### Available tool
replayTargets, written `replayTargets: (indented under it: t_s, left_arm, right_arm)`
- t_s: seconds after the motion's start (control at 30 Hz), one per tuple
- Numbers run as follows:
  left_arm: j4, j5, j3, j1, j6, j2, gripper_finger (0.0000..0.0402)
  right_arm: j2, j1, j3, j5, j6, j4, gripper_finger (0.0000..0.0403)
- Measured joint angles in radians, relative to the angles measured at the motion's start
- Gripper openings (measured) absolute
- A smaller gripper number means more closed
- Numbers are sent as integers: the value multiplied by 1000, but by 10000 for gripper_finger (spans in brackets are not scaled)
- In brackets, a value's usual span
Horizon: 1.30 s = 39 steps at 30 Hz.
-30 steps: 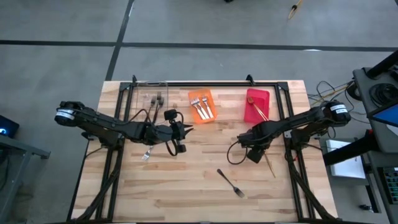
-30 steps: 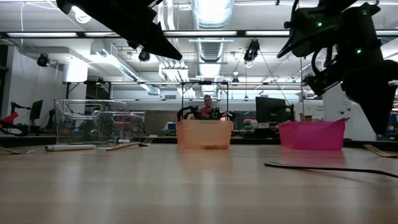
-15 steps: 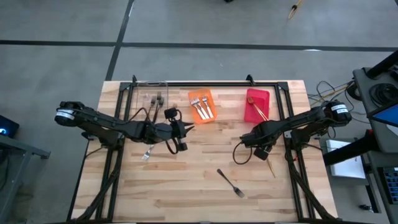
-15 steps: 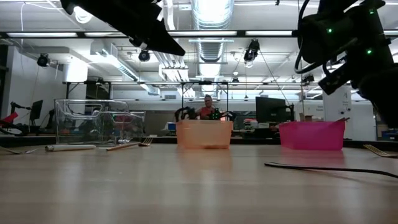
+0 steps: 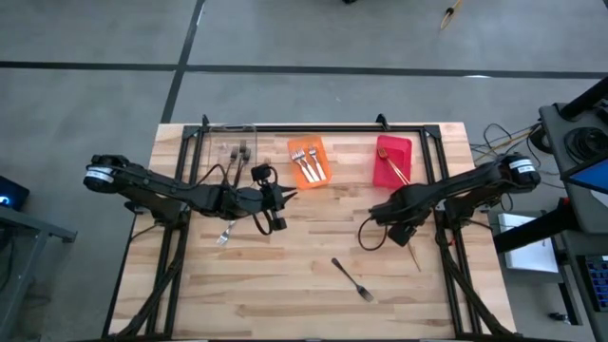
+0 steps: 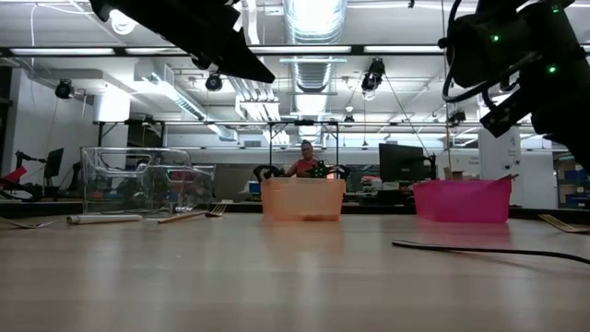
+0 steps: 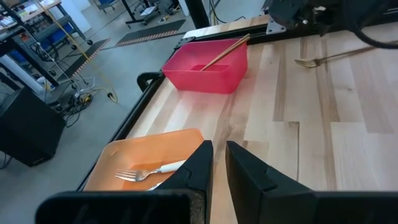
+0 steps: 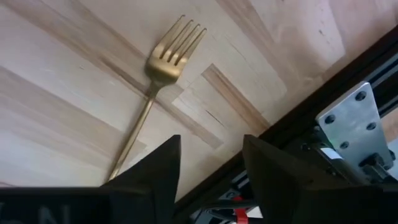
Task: Sort silverware by color (type)
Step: Put the right gold fork into the red bin
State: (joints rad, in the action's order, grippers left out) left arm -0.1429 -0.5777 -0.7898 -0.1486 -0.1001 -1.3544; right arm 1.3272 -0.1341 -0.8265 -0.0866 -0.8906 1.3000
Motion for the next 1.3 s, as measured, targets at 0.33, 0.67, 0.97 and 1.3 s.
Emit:
replayTargets:
  t_s: [0.33,0.67,0.97,1.3]
  left_arm:
    - [1,0,0,1,0,0,27]
    - [1,0,0,4,0,0,27]
    - [2,0,0,6,0,0,27]
    - [2,0,1,6,0,0,27]
  right_arm:
    - [-109,-6,67,5,-71,-19,203]
    - [-161,-24,134,-50,-203,-224,203]
    - [-87,-83,136,-53,-245,-270,203]
    - [9,-131,169,-51,-262,-372,200]
